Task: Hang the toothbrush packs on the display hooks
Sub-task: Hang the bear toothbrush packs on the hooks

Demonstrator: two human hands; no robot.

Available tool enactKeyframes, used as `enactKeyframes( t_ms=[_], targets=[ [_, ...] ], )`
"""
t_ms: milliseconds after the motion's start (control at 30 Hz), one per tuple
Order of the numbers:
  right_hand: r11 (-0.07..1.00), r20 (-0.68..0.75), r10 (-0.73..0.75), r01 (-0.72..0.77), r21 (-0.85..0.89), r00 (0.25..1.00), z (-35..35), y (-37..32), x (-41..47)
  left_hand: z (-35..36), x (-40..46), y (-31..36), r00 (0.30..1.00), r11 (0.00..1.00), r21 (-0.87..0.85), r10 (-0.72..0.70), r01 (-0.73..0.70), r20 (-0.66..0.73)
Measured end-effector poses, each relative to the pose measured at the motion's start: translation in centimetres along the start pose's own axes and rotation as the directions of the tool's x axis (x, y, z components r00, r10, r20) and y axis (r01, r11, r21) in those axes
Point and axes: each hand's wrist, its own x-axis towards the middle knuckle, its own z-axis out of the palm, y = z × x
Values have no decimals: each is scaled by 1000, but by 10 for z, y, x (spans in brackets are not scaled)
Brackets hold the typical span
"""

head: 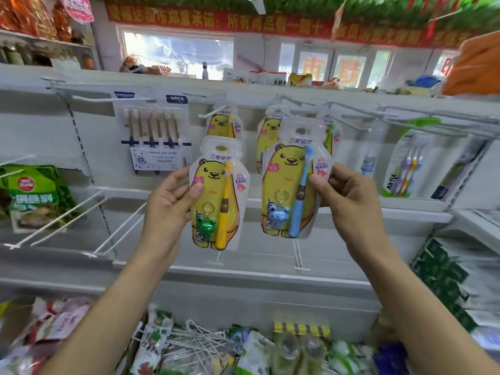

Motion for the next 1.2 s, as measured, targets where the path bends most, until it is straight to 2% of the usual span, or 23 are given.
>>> enactKeyframes(
  t_ms=[300, 567, 767, 1200],
  targets=[
    [1000, -24, -3, 3, 9, 1000, 4, -8, 11, -11, -9, 1, 999, 1000, -5, -15, 15, -47],
    [998, -30, 60, -59, 19, 998, 7, 2, 29, -29, -20, -1, 996, 999, 20, -39, 41, -81],
    [999, -28, 45, -45, 0, 999, 8, 9, 37, -42, -33, 4, 995, 999, 40, -1, 5, -98],
    [998, -36, 63, -62, 20, 997, 10, 31, 60, -31, -47, 5, 993, 999, 45, -14, 19, -114]
  ],
)
